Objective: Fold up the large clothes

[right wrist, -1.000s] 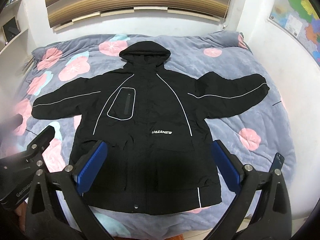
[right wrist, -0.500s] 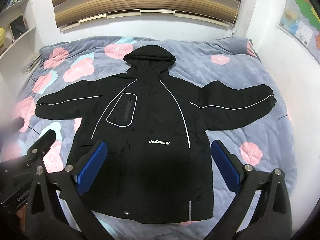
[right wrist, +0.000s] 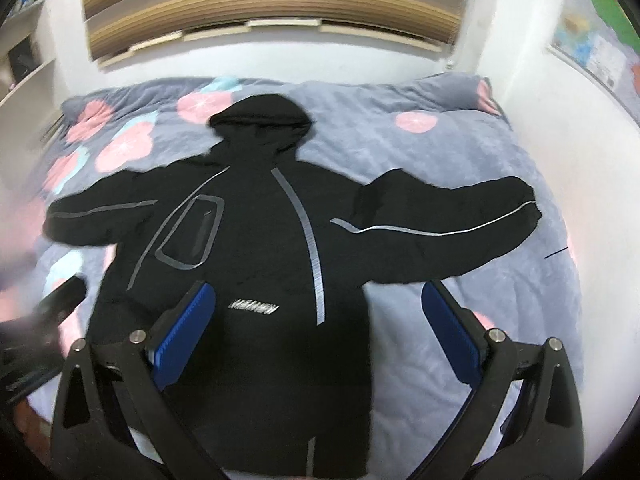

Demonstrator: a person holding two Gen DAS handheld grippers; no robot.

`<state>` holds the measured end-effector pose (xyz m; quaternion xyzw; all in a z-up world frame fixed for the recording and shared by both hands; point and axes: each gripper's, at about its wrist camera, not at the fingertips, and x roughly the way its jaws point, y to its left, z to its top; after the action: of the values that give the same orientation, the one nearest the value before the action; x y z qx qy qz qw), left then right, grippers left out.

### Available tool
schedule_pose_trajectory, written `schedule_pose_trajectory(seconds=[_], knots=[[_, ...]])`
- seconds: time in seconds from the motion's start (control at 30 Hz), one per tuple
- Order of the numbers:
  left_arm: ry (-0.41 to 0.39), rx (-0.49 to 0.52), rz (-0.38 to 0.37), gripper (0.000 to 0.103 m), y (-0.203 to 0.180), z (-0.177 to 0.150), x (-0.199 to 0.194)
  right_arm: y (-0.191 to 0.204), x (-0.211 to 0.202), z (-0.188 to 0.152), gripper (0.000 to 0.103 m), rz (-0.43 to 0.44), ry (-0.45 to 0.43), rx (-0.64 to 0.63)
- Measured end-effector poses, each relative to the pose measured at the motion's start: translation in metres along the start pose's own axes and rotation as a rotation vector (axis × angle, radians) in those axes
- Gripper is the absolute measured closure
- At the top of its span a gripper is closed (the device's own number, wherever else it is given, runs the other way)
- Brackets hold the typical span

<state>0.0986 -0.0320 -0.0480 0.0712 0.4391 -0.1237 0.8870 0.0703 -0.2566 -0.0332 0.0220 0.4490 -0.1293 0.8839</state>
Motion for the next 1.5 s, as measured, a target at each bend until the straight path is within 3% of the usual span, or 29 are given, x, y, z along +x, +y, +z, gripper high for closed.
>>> schedule_pose_trajectory(seconds=[0.2,0.33,0.53,0.67,0.87,1.0,1.07,1.13,1.23,1.3,1.37,1.43,1.5], knots=[[0.028,0.029,0.042,0.016,-0.033,0.014,0.046,-0.095,0.068,0.006,0.003,0.003,0.058,0.136],[0.068,0.007,0.004,0.016,-0.049,0.028,0.079,-0.179,0.117,0.008,0.004,0.012,0.094,0.282],[0.103,-0.001,-0.054,0.016,-0.084,0.049,0.129,-0.29,0.162,0.024,0.031,-0.098,0.108,0.453],[0.133,0.01,-0.087,0.016,-0.113,0.062,0.159,-0.344,0.185,0.033,0.034,-0.155,0.095,0.524],[0.168,0.102,-0.108,0.016,-0.163,0.071,0.186,-0.381,0.218,0.036,0.034,-0.184,0.085,0.576],[0.188,0.159,-0.119,0.016,-0.186,0.07,0.197,-0.395,0.243,0.035,0.039,-0.127,0.102,0.608],[0.203,0.184,-0.123,0.016,-0.194,0.069,0.203,-0.39,0.248,0.039,0.072,-0.097,0.1,0.583],[0.209,0.196,-0.133,0.016,-0.2,0.069,0.209,-0.38,0.244,0.046,0.093,-0.061,0.095,0.528],[0.175,0.212,-0.18,0.016,-0.214,0.075,0.222,-0.37,0.208,0.054,0.094,-0.011,0.015,0.491],[0.165,0.231,-0.221,0.016,-0.23,0.085,0.238,-0.371,0.174,0.056,0.094,-0.099,-0.059,0.466],[0.161,0.244,-0.261,0.016,-0.246,0.091,0.253,-0.386,0.157,0.049,0.094,-0.12,-0.098,0.502],[0.179,0.258,-0.296,0.016,-0.268,0.092,0.275,-0.405,0.165,0.037,0.094,-0.113,-0.061,0.554],[0.224,0.273,-0.316,0.016,-0.289,0.088,0.301,-0.418,0.193,0.021,0.094,-0.135,0.039,0.588]])
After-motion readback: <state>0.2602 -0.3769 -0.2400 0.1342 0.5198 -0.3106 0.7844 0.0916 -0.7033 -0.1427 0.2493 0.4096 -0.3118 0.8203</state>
